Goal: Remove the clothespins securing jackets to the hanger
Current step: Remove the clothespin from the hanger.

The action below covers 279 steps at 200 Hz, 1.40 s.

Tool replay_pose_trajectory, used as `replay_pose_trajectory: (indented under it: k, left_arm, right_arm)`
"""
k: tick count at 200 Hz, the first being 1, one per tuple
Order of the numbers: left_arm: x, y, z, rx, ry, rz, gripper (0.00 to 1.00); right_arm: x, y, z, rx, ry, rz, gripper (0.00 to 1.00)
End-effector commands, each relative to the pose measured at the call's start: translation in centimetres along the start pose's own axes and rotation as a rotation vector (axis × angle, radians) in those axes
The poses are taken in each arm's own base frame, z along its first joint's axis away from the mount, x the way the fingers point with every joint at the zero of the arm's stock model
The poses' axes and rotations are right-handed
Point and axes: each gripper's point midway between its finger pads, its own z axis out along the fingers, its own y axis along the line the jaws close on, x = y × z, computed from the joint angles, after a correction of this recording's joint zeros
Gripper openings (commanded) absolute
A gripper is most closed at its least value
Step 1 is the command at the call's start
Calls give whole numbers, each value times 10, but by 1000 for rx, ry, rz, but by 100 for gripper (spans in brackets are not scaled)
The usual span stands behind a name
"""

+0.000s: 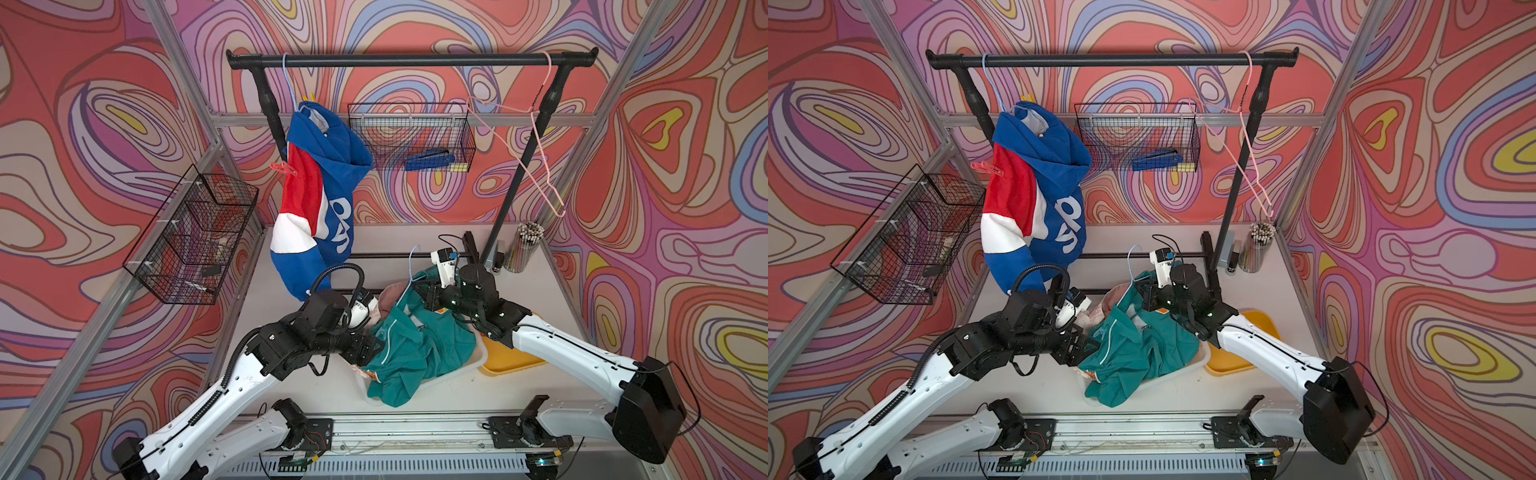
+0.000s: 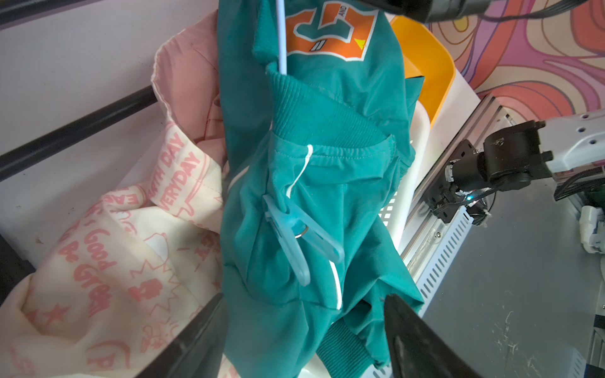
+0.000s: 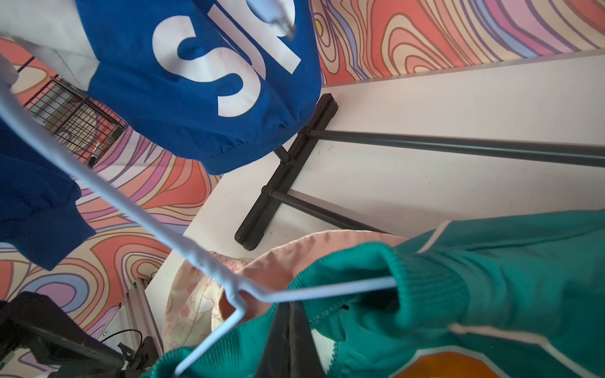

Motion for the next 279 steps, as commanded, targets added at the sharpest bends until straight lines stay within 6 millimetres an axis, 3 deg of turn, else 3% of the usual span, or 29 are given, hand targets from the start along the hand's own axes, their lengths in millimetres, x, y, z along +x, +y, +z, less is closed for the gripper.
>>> replay_pose_trajectory:
  k: [1,63,124,279]
  left_arm:
    - [-5,2,8,-24,3,1,77]
    - [-14,4,16,-98,-4,42,68]
    - [-23,5,10,-143,-41,47,62]
    - [-20,4,20,-186,2,59,41]
  right_arm:
    - [-12,9,-3,-20,-27,-2,0]
    - [-8,7,-3,-15,-17,3,0]
    - [-9,8,-1,-21,-13,4,0]
    - [-8,7,-1,-17,-14,6,0]
